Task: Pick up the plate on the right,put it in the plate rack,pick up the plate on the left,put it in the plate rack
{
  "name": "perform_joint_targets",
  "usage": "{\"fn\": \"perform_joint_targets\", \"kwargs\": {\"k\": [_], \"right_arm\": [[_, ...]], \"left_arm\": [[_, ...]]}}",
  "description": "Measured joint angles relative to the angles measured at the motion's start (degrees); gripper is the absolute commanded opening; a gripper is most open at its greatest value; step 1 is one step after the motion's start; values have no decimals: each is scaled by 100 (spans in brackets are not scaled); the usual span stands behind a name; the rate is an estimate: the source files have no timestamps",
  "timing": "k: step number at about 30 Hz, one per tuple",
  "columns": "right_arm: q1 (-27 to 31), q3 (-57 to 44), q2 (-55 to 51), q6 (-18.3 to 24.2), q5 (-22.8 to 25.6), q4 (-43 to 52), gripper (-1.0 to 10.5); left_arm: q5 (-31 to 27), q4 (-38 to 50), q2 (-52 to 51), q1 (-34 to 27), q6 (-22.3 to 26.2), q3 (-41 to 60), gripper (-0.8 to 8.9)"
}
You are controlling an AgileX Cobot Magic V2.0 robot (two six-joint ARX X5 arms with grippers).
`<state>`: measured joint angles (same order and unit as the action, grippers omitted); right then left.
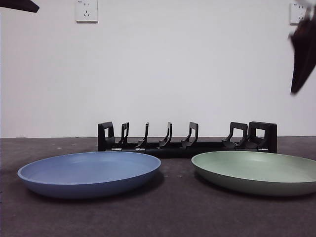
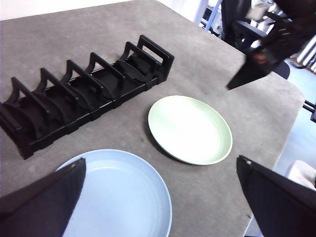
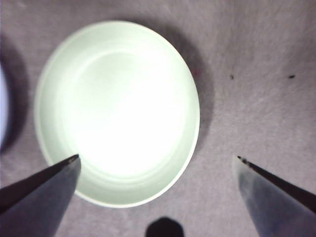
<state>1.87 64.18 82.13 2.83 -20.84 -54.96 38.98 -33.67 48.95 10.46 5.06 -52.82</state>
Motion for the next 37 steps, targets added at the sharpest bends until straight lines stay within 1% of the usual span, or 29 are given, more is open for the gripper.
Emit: {"fn": "perform_joint_targets", "kwargs": {"k": [2, 8, 9, 14, 16, 18, 19, 22, 25, 26, 29, 32, 37], "right_arm": [[-4, 0, 393, 0, 2, 72, 526], [-109, 0, 1231, 0, 24, 186, 520], [-136, 0, 1309, 2, 59, 219, 505], [-293, 0, 1567, 0, 273, 426, 357], [-352, 0, 1626, 0, 289, 492, 247], [-404, 0, 1668, -4, 306, 555, 174], [-435, 0, 1694, -4, 317, 581, 149], [-483, 0, 1773, -39, 424, 614, 133], [-485, 0, 1838, -72, 581, 645, 2], [-485, 0, 1853, -74, 612, 658, -19], [-470, 0, 1886, -87, 601, 723, -16], [-461, 52, 1884, -92, 509, 802, -17], [-461, 63, 1777, -87, 332, 691, -17]], "left_arm": [[-2, 0, 0, 52, 39, 0, 601], [-2, 2, 0, 79, 94, 0, 601], [-4, 2, 0, 79, 94, 0, 601], [-4, 2, 0, 81, 94, 0, 601], [-4, 0, 2, 81, 94, 0, 601], [-4, 0, 7, 81, 94, 0, 601], [-4, 0, 9, 81, 94, 0, 601], [-4, 0, 17, 81, 94, 0, 601], [-7, -2, 31, 81, 94, 0, 601], [-4, -4, 35, 81, 94, 0, 601], [-9, -9, 46, 111, 103, 0, 601], [-26, -11, 55, 251, 223, 0, 601], [-39, -13, 98, 697, 632, 0, 601]]}}
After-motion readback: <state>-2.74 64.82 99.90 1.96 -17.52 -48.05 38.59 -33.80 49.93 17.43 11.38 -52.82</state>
